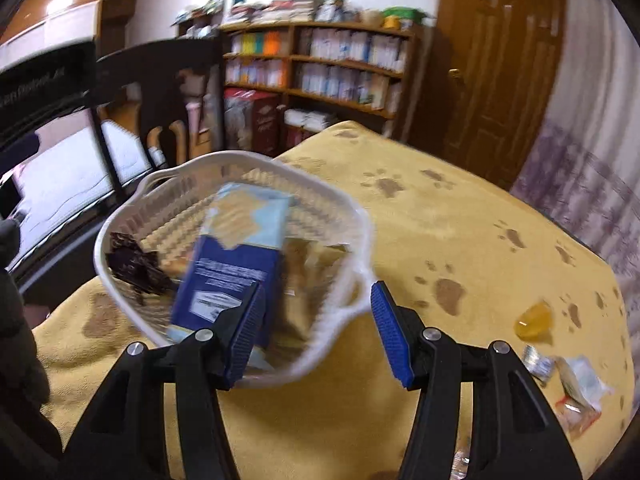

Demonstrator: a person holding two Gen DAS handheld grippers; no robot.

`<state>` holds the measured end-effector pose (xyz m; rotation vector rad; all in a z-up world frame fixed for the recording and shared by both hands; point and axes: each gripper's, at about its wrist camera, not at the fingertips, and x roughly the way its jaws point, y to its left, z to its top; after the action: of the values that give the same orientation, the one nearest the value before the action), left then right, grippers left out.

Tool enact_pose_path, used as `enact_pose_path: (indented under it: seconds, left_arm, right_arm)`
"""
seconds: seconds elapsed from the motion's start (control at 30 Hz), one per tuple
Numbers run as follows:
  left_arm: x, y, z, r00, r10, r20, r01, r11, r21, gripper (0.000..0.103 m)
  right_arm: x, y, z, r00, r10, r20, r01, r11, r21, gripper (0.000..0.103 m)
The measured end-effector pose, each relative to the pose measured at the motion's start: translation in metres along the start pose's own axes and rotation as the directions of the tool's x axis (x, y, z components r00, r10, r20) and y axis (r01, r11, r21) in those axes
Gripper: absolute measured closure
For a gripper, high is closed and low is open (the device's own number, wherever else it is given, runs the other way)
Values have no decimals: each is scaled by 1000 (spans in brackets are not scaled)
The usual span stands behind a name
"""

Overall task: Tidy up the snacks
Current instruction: 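Carry the cracker box to the white basket and release it with the right gripper, then grasp the white snack bag with the right gripper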

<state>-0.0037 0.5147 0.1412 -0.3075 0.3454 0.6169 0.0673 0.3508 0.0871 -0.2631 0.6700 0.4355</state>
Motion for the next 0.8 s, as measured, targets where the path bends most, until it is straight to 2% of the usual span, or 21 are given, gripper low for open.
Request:
enact_pose_path:
  seconds: [0.03, 0.07, 0.1, 0.2, 0.3, 0.53, 0.8]
  left_arm:
    - [1, 0, 0, 1000, 2, -2, -2, 1000, -3, 4]
    - [2, 1, 0, 1000, 1, -4, -1, 1000, -4, 4]
    - [2, 1, 0, 1000, 0, -5, 0, 1000, -4, 4]
    - [3, 1, 0, 1000, 0, -4, 0, 1000, -5, 4]
    - [3, -2, -1, 1000, -10, -6, 10, 1000, 2, 4]
    - [-1, -15, -4, 999, -40, -10, 40, 999, 31, 4]
    - [-12, -30, -9, 998, -68, -8, 68, 996, 65, 4]
  right_arm:
    - [0, 3, 2, 999, 43, -4, -43, 999, 0, 47]
    - [-2, 5, 4, 992, 129, -15, -129, 992, 6, 48]
    - [-4, 6, 5, 987, 161, -15, -160, 987, 10, 48]
    - [-10, 3, 2, 989, 147, 6, -147, 989, 7, 48]
    - [-16, -16, -3, 987, 157, 19, -158, 983, 95, 47]
    - [-42, -59, -23, 993, 88, 84, -104, 970, 218, 47]
    - [-49, -115, -53, 998, -26, 59, 4, 937, 349, 47]
